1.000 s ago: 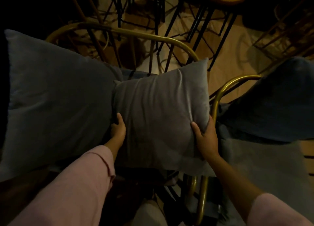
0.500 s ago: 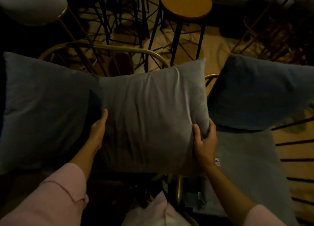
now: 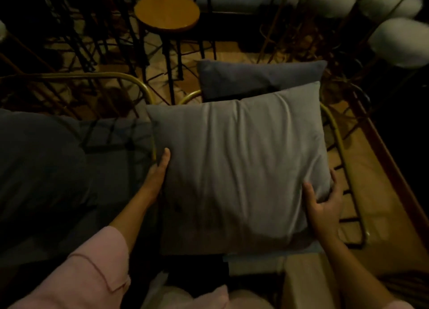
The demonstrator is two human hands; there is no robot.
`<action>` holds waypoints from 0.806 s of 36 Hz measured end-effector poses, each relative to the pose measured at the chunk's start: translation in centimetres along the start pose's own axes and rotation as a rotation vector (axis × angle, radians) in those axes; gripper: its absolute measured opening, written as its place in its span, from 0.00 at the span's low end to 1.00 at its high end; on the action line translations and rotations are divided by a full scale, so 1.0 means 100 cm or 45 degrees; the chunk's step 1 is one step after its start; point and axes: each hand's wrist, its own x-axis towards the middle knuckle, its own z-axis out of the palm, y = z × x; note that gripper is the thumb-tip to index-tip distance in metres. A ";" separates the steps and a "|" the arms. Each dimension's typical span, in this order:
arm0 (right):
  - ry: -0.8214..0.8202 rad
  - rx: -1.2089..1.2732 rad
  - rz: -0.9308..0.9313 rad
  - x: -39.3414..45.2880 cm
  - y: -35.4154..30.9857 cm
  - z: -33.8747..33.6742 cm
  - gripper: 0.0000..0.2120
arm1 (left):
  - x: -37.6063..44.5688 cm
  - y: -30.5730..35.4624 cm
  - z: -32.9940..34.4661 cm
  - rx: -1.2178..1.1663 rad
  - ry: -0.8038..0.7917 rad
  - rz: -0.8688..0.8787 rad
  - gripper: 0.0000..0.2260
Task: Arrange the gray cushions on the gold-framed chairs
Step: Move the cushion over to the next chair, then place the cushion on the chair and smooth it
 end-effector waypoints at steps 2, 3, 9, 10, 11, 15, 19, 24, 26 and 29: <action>0.007 -0.055 0.095 0.012 0.017 -0.019 0.40 | 0.004 -0.003 0.035 0.013 -0.037 0.010 0.50; -0.006 -0.081 0.142 0.018 0.026 -0.027 0.42 | 0.001 -0.003 0.053 0.025 -0.041 0.004 0.52; -0.257 -0.184 0.381 0.053 0.079 -0.041 0.53 | -0.012 -0.024 0.140 0.234 0.166 0.075 0.53; -0.336 -0.247 0.423 0.056 0.089 -0.038 0.57 | -0.012 -0.031 0.149 0.305 0.186 0.101 0.56; -0.446 -0.354 0.455 0.058 0.098 -0.033 0.59 | -0.012 -0.040 0.157 0.414 0.197 0.126 0.59; -0.857 -0.799 0.441 0.042 0.115 -0.004 0.59 | -0.020 -0.064 0.187 0.957 0.195 0.163 0.59; -0.881 -0.828 0.476 0.036 0.116 0.003 0.60 | -0.010 -0.073 0.184 1.031 0.202 0.153 0.58; -0.864 -0.839 0.479 0.037 0.113 0.004 0.60 | -0.009 -0.068 0.177 1.056 0.136 0.119 0.58; -0.810 -0.782 0.459 0.036 0.106 0.003 0.60 | -0.008 -0.064 0.169 1.030 0.092 0.114 0.57; -0.731 -0.712 0.325 0.032 0.088 0.010 0.55 | -0.010 -0.058 0.146 1.024 0.069 0.175 0.55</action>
